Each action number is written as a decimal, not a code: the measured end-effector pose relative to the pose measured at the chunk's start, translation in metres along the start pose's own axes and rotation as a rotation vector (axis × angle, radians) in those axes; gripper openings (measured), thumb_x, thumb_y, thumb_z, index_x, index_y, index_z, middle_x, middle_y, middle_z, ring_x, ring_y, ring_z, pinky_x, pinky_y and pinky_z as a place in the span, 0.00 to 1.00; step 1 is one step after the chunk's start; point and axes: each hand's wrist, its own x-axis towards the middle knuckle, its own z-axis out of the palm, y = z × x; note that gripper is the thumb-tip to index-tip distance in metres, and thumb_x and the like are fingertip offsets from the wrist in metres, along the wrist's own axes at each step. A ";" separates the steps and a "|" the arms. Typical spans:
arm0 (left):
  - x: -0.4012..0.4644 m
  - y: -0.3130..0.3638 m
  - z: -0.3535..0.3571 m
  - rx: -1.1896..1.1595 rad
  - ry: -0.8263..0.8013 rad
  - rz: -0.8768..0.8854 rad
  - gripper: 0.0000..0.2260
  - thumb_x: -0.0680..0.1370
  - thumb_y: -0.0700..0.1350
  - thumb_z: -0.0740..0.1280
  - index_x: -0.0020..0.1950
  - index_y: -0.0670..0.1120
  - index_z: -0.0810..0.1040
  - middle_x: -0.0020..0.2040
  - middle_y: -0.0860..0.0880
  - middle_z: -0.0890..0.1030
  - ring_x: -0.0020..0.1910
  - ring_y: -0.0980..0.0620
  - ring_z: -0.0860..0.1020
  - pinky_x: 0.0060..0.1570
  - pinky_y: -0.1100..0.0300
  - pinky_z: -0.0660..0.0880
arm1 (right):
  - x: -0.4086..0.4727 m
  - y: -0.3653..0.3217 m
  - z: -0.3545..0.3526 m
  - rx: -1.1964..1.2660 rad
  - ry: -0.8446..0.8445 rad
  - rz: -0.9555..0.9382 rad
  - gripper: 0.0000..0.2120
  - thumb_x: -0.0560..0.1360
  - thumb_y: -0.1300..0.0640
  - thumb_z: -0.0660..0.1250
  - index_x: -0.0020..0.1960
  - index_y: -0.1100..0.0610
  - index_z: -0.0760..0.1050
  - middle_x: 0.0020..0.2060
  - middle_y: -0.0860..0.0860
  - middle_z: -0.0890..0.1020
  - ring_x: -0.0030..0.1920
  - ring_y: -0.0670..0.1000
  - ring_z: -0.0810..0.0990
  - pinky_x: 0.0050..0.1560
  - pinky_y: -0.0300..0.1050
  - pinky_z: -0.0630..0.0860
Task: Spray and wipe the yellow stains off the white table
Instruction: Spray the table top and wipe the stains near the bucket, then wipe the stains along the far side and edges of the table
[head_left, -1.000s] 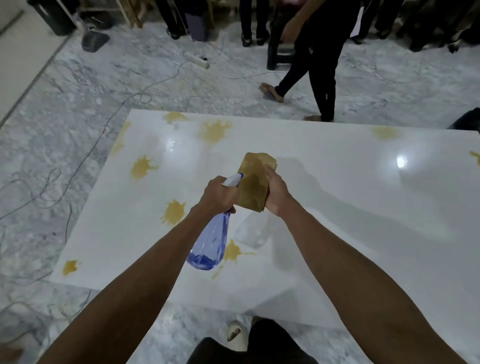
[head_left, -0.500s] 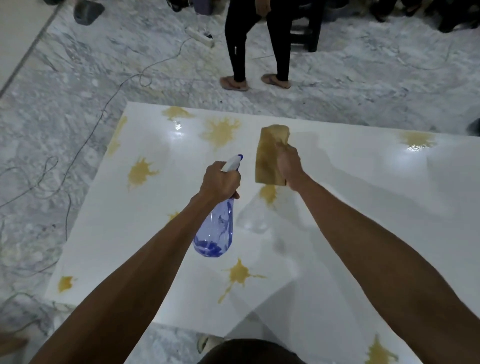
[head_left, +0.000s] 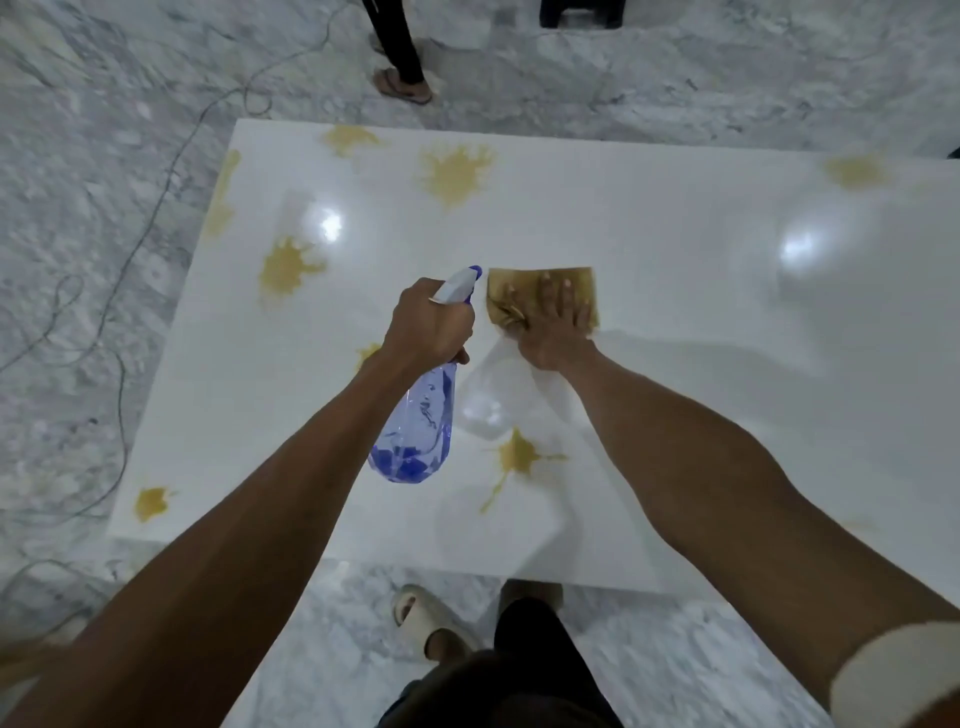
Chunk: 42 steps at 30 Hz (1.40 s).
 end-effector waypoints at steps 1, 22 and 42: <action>-0.011 -0.009 -0.002 0.004 -0.009 -0.007 0.12 0.77 0.39 0.63 0.49 0.29 0.78 0.41 0.33 0.80 0.18 0.49 0.78 0.38 0.52 0.75 | -0.016 -0.004 0.013 -0.011 0.013 -0.004 0.27 0.83 0.40 0.45 0.79 0.37 0.38 0.80 0.50 0.36 0.79 0.58 0.32 0.76 0.63 0.32; -0.178 -0.110 -0.063 0.015 -0.119 0.090 0.09 0.77 0.43 0.65 0.46 0.36 0.78 0.40 0.38 0.81 0.21 0.48 0.79 0.34 0.57 0.76 | -0.269 -0.076 0.078 0.599 -0.011 0.041 0.18 0.83 0.46 0.56 0.66 0.54 0.73 0.62 0.56 0.79 0.58 0.57 0.78 0.63 0.52 0.72; -0.072 -0.045 -0.145 0.037 -0.013 0.128 0.15 0.81 0.44 0.62 0.36 0.40 0.76 0.36 0.34 0.80 0.28 0.43 0.75 0.37 0.55 0.74 | -0.148 -0.193 -0.069 1.934 -0.055 -0.005 0.25 0.83 0.46 0.52 0.70 0.59 0.74 0.59 0.59 0.82 0.54 0.58 0.81 0.56 0.53 0.78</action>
